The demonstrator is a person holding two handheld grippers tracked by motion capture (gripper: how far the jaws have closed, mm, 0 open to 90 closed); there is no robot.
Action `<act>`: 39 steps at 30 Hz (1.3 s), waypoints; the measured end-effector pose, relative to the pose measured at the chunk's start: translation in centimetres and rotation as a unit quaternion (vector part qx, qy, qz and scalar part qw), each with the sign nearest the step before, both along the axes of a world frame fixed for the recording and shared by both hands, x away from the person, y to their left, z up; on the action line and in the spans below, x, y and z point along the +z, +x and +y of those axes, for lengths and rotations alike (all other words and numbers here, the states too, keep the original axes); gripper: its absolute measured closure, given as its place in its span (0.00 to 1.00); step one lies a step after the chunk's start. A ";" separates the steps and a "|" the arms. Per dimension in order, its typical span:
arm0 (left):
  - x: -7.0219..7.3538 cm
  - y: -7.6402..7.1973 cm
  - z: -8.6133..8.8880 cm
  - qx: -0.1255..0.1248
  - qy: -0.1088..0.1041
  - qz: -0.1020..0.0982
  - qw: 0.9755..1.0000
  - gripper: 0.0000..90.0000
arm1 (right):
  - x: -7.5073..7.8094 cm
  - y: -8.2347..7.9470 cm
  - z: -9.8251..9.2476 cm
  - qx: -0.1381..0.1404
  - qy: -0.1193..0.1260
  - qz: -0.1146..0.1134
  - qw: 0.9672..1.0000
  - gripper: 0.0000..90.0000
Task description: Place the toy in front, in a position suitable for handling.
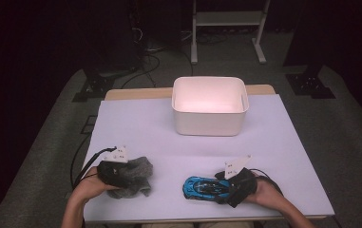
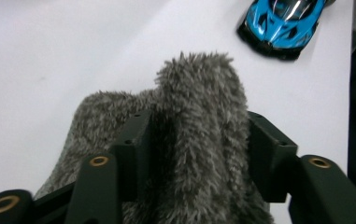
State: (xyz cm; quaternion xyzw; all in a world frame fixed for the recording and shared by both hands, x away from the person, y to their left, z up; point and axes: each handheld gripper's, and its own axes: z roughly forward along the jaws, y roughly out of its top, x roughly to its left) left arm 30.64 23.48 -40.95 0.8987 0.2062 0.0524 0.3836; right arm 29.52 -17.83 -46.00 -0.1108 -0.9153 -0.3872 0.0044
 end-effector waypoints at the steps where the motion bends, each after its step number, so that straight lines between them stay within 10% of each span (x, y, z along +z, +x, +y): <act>1: 0.0 0.0 0.0 0.003 -0.001 0.000 1.000 0.47 | 0.0 0.0 0.0 -0.002 0.000 0.000 1.000 0.15; 18: -0.1 -0.1 -0.8 0.015 -0.029 -0.029 0.999 0.27 | 1.9 0.3 -1.8 -0.027 0.066 0.003 0.997 0.15; 39: 1.3 0.1 -0.6 0.064 -0.043 -0.048 0.996 0.03 | 7.3 5.9 -3.5 -0.056 0.032 -0.015 0.998 0.15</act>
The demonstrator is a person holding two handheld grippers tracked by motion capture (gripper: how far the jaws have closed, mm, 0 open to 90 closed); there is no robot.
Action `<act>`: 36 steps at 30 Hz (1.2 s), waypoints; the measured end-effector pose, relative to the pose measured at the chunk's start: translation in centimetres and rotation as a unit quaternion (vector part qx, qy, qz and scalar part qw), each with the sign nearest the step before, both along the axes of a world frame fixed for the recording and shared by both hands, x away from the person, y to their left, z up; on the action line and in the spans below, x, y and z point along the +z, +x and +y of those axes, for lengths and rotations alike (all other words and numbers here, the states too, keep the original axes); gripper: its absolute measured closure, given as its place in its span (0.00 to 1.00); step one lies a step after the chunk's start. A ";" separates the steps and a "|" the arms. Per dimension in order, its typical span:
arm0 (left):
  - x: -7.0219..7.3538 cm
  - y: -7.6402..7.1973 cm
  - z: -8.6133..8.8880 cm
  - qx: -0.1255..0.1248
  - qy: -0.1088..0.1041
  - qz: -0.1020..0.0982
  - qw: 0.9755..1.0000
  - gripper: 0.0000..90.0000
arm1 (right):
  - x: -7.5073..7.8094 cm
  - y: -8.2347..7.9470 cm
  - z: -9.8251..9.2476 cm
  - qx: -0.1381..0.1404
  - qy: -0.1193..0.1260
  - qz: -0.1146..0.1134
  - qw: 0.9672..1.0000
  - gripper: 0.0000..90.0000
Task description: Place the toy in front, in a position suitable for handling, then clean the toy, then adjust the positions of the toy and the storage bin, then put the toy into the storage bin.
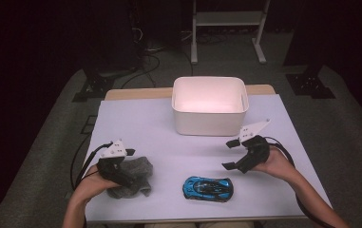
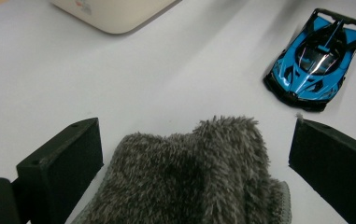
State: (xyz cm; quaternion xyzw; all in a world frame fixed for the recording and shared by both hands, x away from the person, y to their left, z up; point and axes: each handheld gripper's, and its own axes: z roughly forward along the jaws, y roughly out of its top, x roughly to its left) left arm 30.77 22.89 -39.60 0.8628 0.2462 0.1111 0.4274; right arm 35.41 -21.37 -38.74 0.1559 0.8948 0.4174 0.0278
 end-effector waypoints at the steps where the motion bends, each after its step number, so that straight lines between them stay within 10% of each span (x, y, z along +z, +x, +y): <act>1: 0.0 0.0 -0.1 0.002 -0.004 0.000 1.000 0.03 | 0.3 0.2 0.1 0.000 -0.001 0.000 1.000 0.15; 36: 1.0 -0.5 -0.5 -0.017 0.004 -0.015 1.000 0.03 | 8.7 6.1 5.9 0.058 -0.046 -0.046 0.996 0.15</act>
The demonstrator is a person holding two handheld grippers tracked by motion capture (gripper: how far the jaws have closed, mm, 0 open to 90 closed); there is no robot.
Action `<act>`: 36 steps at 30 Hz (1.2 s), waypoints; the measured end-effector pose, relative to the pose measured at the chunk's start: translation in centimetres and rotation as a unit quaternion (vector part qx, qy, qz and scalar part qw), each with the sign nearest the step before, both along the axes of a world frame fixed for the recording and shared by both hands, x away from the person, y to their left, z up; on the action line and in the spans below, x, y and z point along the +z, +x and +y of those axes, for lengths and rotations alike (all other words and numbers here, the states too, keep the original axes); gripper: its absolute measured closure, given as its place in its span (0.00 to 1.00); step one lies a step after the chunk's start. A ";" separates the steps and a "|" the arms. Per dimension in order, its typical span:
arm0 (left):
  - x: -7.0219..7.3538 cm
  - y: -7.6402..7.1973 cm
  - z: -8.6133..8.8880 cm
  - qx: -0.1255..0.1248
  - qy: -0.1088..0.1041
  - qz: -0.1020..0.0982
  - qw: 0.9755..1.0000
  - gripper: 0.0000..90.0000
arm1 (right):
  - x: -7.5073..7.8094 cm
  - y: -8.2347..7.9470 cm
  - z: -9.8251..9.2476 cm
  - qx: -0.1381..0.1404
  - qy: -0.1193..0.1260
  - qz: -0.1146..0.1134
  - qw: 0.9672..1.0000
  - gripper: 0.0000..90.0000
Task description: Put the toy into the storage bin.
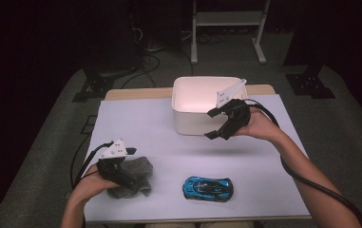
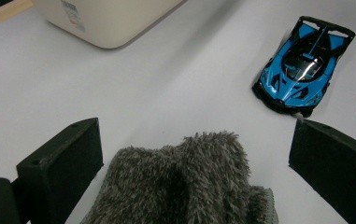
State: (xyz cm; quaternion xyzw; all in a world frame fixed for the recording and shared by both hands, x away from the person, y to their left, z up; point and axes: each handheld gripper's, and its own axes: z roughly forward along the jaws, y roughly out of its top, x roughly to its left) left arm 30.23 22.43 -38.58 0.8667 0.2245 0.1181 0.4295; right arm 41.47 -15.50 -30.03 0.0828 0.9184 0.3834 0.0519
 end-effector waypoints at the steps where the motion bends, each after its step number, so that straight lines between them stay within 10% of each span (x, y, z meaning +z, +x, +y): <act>1: 0.0 0.0 0.0 0.001 -0.001 0.000 1.000 0.03 | 0.0 0.0 0.0 0.000 0.000 0.000 1.000 0.15; 16: -0.1 -0.2 0.2 0.003 0.000 0.006 1.000 0.03 | -0.7 5.8 0.8 -0.025 -0.039 0.009 0.999 0.28; 25: -0.2 -0.3 0.3 0.006 0.006 0.008 1.000 0.03 | -1.9 6.4 1.5 -0.009 -0.066 0.018 0.998 0.69; 36: 0.0 -0.4 -0.1 -0.004 -0.001 0.008 1.000 0.03 | -2.0 6.5 1.4 -0.008 -0.073 0.016 0.997 0.93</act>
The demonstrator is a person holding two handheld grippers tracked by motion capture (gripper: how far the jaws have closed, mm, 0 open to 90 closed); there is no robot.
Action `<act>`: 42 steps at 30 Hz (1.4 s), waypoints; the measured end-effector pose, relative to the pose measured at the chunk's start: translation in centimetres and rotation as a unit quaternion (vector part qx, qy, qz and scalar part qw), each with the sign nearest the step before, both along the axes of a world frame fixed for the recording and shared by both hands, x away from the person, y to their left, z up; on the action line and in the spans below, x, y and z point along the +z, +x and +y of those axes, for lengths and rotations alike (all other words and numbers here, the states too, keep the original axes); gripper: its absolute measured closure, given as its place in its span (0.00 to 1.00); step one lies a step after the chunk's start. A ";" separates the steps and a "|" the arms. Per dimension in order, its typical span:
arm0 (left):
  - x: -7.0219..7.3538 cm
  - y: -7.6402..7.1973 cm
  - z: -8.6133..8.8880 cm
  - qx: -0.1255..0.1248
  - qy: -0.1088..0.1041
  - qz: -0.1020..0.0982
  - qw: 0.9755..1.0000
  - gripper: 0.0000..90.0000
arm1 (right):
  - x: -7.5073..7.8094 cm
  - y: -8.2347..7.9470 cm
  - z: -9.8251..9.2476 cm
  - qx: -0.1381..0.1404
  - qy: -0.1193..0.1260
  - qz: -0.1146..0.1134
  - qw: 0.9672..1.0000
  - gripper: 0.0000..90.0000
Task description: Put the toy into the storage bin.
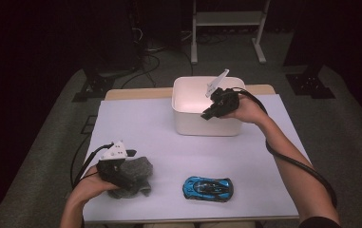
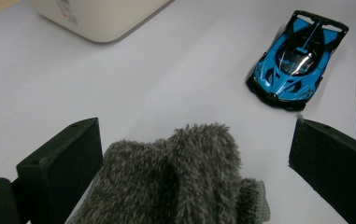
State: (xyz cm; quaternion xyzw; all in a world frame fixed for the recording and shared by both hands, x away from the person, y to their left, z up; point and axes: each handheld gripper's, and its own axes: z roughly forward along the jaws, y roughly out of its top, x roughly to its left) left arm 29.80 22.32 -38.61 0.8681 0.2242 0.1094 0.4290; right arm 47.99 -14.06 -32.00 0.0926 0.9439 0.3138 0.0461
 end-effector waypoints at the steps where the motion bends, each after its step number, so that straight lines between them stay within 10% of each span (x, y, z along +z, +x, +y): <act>1: 0.0 0.0 0.0 -0.002 0.001 0.000 1.000 0.03 | 0.0 0.0 0.0 0.000 0.004 0.003 1.000 0.93; 19: -0.1 0.1 0.2 0.004 0.001 0.001 1.000 0.03 | 0.2 -1.0 -0.1 0.014 0.010 0.029 0.999 0.94; 42: -0.2 -0.2 -0.5 -0.003 0.012 -0.001 1.000 0.03 | 0.1 -6.4 1.0 0.058 0.008 0.021 0.998 0.96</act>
